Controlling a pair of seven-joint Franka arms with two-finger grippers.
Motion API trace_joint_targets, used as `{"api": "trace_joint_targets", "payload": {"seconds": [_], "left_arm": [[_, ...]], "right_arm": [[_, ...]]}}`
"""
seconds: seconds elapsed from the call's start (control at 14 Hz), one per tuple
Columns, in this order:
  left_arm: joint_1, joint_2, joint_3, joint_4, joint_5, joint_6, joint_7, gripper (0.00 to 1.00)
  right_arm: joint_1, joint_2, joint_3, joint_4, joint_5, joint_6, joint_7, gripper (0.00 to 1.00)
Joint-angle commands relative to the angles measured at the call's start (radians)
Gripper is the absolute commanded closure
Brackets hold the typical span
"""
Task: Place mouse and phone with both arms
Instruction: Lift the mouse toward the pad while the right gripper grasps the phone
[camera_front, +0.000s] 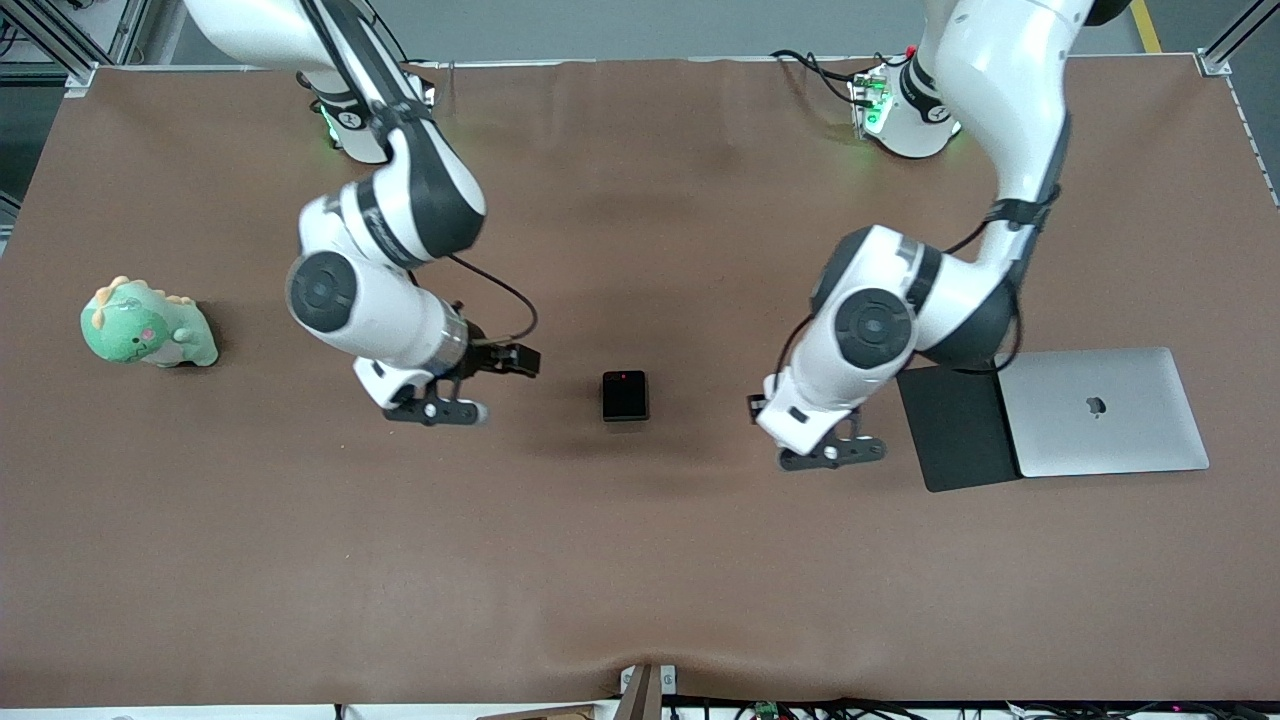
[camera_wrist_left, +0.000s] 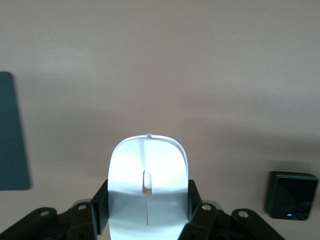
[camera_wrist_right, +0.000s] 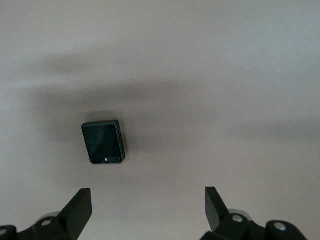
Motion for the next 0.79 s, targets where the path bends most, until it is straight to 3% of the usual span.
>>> {"api": "trace_joint_targets", "payload": {"seconds": [0.0, 0.21, 0.43, 0.71], "left_arm": [[0.05, -0.044, -0.009, -0.035, 0.024, -0.03, 0.054, 0.77], [0.115, -0.071, -0.007, -0.06, 0.024, -0.031, 0.136, 0.77], [0.185, -0.099, -0.007, -0.093, 0.026, -0.028, 0.225, 0.77], [0.274, -0.124, -0.007, -0.124, 0.026, -0.019, 0.353, 0.77]], "right_arm": [[0.079, 0.234, -0.016, 0.268, -0.045, -0.016, 0.062, 0.0], [0.119, 0.345, -0.009, 0.345, -0.138, 0.061, 0.172, 0.0], [0.162, 0.437, -0.014, 0.365, -0.148, 0.202, 0.174, 0.0], [0.188, 0.479, -0.014, 0.384, -0.155, 0.218, 0.191, 0.0]]}}
